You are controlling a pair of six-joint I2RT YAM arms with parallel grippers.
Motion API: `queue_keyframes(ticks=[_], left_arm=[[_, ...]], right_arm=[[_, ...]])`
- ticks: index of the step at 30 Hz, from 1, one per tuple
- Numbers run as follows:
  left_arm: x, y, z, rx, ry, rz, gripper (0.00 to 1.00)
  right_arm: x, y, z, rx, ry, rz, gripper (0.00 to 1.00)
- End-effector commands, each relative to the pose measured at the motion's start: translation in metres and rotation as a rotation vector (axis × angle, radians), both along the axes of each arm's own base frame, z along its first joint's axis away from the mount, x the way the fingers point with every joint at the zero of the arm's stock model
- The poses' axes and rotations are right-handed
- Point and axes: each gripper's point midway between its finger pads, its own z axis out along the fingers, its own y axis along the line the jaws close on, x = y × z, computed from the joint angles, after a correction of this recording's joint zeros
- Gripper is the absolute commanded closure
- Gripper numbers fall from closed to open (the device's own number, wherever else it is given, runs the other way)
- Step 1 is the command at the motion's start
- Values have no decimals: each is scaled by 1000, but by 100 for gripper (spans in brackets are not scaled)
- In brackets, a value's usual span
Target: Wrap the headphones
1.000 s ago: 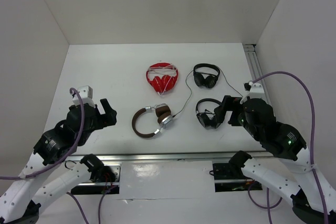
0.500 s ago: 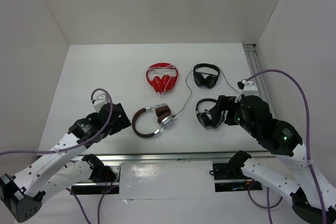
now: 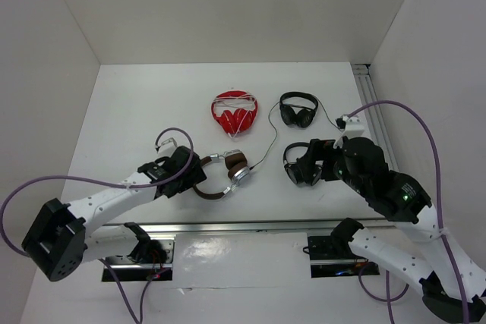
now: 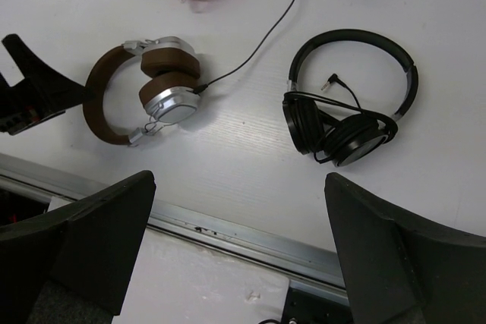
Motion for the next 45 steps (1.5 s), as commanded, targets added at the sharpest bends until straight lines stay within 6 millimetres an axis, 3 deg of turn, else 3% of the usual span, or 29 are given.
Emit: queue_keyframes(ticks=[1,7,14,18,19,20,22,24,26,27,28,29,31,33,34,35,36,37,39,40,41,42,43,44,45], left_arm=[[5,-6,-10,-18,11,32,0],[-8,-3,-35,-5,100,61,0],[-16,-8,-48,-22,139,58,50],[-19,-6,-62,17,187,61,66],[-19,-6,-61,29,202,62,77],[-19,-5,-60,44,214,52,97],[-23,-5,-56,73,242,34,100],[-36,7,-39,163,252,44,100],[-37,9,-7,154,187,85,100],[-50,19,4,195,197,75,100],[-49,25,19,204,155,86,100],[-43,23,53,132,67,94,100],[-45,35,87,126,-14,79,100],[-38,42,146,67,-181,46,100],[-36,46,165,59,-231,37,100],[-34,50,199,50,-309,8,100],[-33,54,217,56,-349,2,100],[-32,65,252,80,-413,4,100],[-30,75,280,127,-449,13,100],[-22,74,289,177,-446,11,100],[-19,72,301,187,-458,-5,100],[-14,66,326,189,-492,-42,100],[-16,69,342,177,-527,-50,100],[-11,59,346,193,-518,-104,100],[-12,58,367,162,-559,-120,100]], right_arm=[[9,13,10,37,-50,34,0],[9,13,6,31,-43,34,0],[11,15,6,30,-53,38,0],[11,16,6,33,-50,46,0],[9,15,8,41,-60,46,0],[9,15,8,41,-60,46,0],[8,16,12,58,-72,57,0],[3,21,22,99,-98,89,0],[3,25,31,133,-129,108,0],[4,26,28,133,-129,108,0],[2,28,35,156,-149,123,0],[1,32,39,181,-171,140,0],[-1,38,39,206,-180,174,0],[-4,50,44,244,-210,239,0],[-8,55,47,263,-228,281,0],[-12,62,60,293,-289,336,0],[-14,70,54,307,-285,379,0],[-22,80,70,354,-347,461,0],[-30,88,81,399,-400,531,0],[-33,94,80,413,-409,569,0],[-34,95,94,450,-466,580,0],[-33,96,95,456,-481,581,0],[-32,97,102,468,-508,583,0],[-29,100,105,464,-544,597,0],[-30,103,108,455,-571,622,0]])
